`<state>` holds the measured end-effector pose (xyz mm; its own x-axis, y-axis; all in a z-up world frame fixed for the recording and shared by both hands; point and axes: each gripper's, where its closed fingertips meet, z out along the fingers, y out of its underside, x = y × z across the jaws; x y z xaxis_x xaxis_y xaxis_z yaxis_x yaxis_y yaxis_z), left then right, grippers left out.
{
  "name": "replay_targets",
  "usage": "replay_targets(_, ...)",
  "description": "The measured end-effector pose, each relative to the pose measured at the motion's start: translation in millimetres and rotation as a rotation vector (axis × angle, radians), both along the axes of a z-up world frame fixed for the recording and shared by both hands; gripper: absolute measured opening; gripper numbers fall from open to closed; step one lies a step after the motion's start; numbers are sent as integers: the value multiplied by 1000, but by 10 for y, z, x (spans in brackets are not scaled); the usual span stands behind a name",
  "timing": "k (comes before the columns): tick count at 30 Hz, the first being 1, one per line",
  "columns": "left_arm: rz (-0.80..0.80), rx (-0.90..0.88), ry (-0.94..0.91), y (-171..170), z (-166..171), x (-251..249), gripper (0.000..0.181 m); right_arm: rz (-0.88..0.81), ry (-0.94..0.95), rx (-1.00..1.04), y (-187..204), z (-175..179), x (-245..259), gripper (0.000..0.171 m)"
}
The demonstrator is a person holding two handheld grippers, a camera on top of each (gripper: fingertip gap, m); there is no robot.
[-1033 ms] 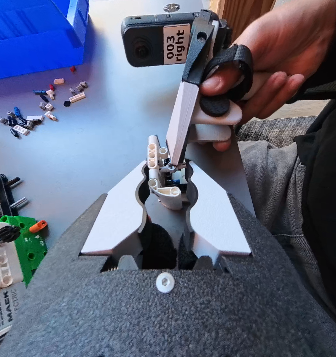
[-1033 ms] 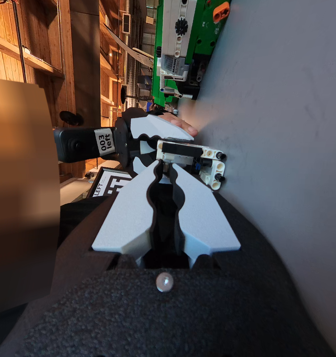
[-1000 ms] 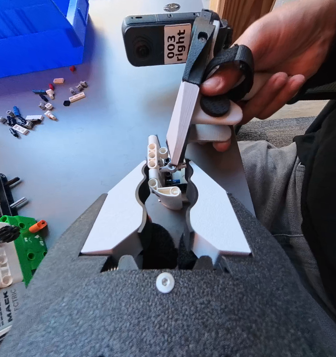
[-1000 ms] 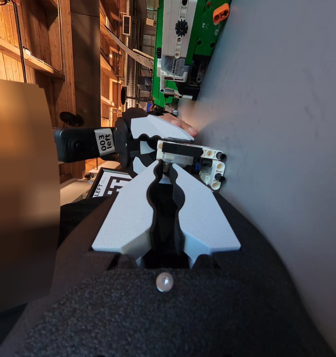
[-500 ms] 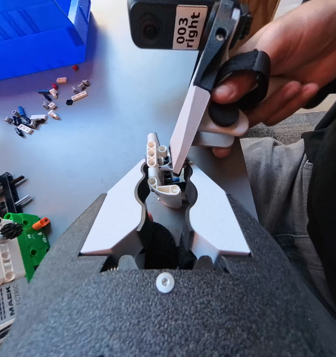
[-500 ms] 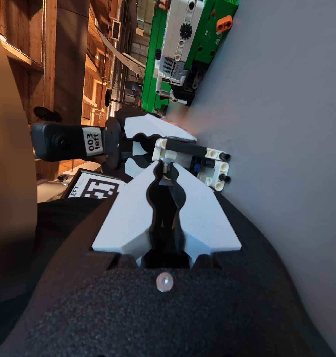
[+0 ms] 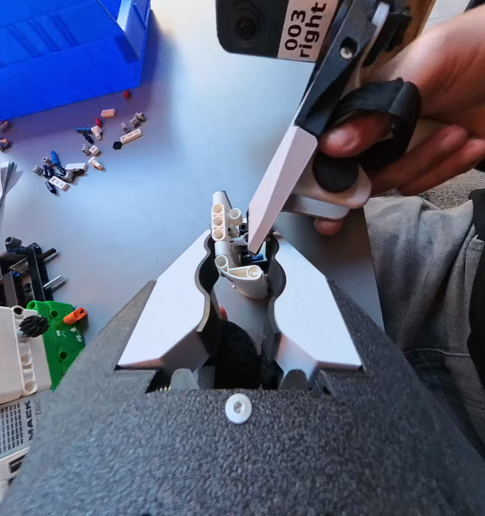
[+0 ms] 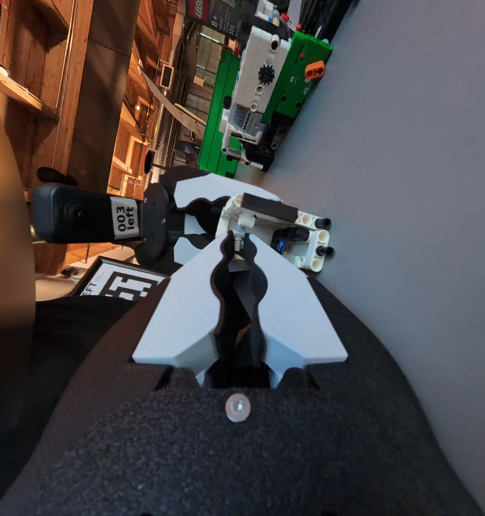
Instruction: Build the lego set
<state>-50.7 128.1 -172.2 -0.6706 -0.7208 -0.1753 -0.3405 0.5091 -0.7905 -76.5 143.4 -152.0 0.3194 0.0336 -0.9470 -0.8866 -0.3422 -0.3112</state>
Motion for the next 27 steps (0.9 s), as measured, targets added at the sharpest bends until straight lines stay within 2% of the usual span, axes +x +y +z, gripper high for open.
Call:
replay_targets(1,3,0,3,1,-3,3,32,11,14,1,2,-1,3,6)
replay_targets(4,22,31,-5,14,-26,27,32,-20,-35,-8,13,-23,29,6)
replay_targets(5,31,54,-16,22,-33,40,32,-26,27,-12,18,-27,48,6)
replay_targets(9,-12,87,-38,36,-32,18,33,34,67,-16,15,-25,8,6)
replay_targets(14,-62,4,-38,-5,-4,-30,34,113,118,-17,5,4,-47,6)
replay_targets(16,-57,39,-48,31,-26,-17,35,124,151,-3,21,37,-35,6)
replay_targets(19,-61,63,-39,24,-71,-36,49,148,157,-2,17,43,-52,6)
replay_targets(24,40,-78,-52,114,129,-82,68,158,174,6,-12,61,-44,6)
replay_targets(27,173,-333,-69,277,468,-100,71,187,133,3,-42,51,-106,6)
